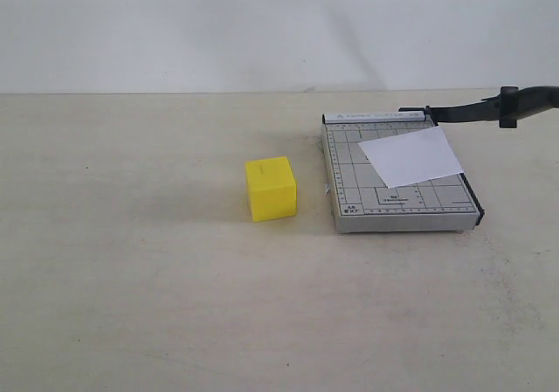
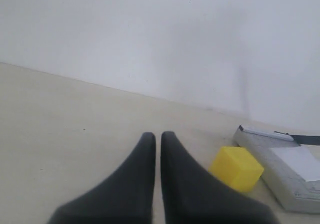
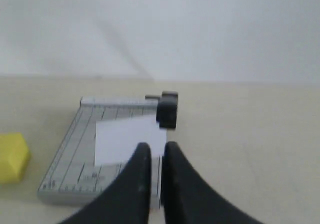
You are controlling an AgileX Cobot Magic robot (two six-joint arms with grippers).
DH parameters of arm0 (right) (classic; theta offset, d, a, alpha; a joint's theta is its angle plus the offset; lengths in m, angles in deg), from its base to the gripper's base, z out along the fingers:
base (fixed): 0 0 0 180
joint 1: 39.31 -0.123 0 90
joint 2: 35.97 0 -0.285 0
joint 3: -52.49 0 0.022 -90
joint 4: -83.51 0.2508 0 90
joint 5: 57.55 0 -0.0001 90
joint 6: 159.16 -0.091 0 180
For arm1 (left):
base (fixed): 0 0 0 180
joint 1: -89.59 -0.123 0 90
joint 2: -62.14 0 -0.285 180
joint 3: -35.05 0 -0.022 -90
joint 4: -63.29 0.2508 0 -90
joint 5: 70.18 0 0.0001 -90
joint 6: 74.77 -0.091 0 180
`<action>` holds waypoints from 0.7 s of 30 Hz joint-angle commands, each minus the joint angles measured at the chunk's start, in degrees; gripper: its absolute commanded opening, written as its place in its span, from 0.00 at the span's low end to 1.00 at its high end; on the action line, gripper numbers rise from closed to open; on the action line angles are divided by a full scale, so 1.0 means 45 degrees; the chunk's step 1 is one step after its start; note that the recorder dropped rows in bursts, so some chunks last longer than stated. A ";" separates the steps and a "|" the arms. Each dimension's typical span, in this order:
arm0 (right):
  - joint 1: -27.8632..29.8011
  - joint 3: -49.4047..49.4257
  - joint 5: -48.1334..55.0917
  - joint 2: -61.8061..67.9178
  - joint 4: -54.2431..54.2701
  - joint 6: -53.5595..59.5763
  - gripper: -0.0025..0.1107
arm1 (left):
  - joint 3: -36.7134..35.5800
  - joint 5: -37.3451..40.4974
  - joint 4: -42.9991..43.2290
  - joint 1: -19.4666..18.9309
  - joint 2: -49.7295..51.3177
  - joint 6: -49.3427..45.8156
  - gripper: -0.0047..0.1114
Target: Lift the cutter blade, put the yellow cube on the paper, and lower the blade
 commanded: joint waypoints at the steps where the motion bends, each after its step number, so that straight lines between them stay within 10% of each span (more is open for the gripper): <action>1: 0.0045 -0.0036 0.2361 0.0305 0.0044 -0.0926 0.02 | 0.0036 -0.1065 -0.0930 0.0096 -0.0048 0.0114 0.08; 7: 0.0045 -0.0036 0.2244 0.1676 0.0044 -0.1101 0.02 | 0.0036 -0.6034 -0.2168 0.0096 -0.0048 0.0114 0.08; 16: 0.0045 -0.0036 0.2016 0.4427 0.0064 -0.1201 0.02 | 0.3753 0.0437 -0.2989 0.0179 0.4049 -0.1094 0.08; 21: 0.0045 -0.0036 0.1131 0.5549 0.0064 -0.1201 0.02 | 0.7052 0.1959 -0.6847 0.1234 0.7848 -0.7068 0.08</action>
